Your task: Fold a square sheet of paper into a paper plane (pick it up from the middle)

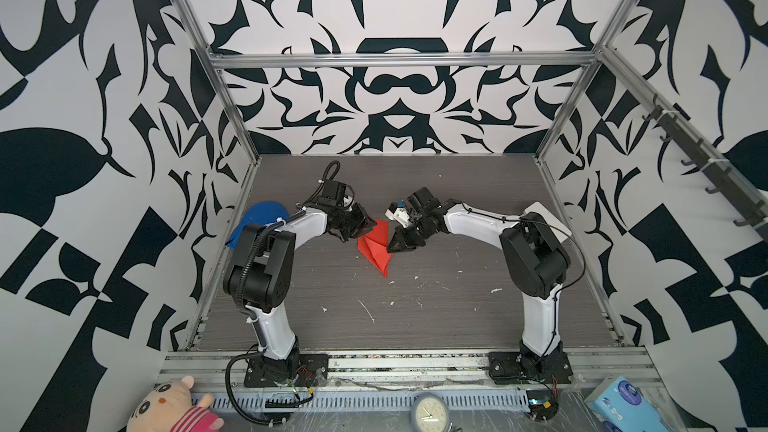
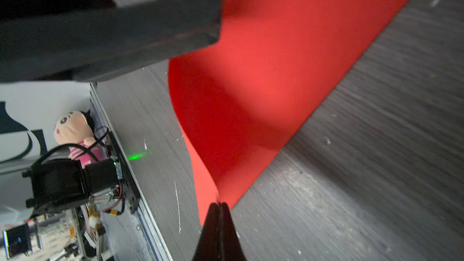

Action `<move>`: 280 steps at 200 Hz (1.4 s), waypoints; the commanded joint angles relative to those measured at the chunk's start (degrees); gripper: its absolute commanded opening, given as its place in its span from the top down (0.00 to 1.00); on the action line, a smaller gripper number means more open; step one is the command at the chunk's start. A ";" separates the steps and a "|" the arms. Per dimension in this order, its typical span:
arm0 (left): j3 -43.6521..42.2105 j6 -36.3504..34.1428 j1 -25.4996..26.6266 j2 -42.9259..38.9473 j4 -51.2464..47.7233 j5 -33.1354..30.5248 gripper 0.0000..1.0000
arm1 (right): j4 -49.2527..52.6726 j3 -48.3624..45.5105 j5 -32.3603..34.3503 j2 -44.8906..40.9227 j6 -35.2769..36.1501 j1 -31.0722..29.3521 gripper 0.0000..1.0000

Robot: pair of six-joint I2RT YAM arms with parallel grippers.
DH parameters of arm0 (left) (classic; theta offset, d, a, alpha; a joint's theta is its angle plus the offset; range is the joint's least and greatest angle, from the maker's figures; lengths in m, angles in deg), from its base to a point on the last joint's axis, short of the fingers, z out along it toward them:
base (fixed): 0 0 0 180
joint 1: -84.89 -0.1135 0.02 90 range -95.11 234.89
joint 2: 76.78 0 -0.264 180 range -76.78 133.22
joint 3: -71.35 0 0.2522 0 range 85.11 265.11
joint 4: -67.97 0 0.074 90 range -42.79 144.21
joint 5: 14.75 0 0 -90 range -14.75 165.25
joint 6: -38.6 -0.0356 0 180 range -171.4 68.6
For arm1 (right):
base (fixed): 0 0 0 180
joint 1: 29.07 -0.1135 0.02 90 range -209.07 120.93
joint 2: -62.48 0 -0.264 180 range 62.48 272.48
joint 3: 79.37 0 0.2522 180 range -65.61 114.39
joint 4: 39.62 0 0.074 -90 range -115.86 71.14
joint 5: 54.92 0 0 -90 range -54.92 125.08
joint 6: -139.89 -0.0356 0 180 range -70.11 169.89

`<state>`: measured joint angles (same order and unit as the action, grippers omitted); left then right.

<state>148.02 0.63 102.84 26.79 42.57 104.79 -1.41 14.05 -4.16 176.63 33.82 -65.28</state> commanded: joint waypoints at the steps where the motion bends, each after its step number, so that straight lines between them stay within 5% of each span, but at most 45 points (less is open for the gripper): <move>1: 1.77 -2.00 0.19 1.37 -4.51 -1.83 0.74 | 7.12 4.19 3.25 -1.91 7.42 -2.29 1.00; 70: -0.22 -3.05 0.28 3.82 -6.48 -4.67 0.85 | 9.68 8.40 13.51 -0.53 15.04 -8.02 1.00; 99: -0.91 -2.91 0.31 4.08 -6.83 -5.50 0.86 | 8.51 8.32 12.25 0.36 17.36 -9.55 1.00; 140: -1.40 -3.06 0.32 5.05 -6.93 -5.84 0.90 | 3.76 7.36 9.25 1.94 15.95 -10.33 1.00; 280: -2.64 -3.56 0.19 5.57 -5.92 -4.73 0.97 | -1.01 9.63 21.46 6.59 14.32 -9.23 1.00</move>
<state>146.45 -2.04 102.88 30.99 37.89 100.11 -3.38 21.09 15.18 182.66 48.33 -74.22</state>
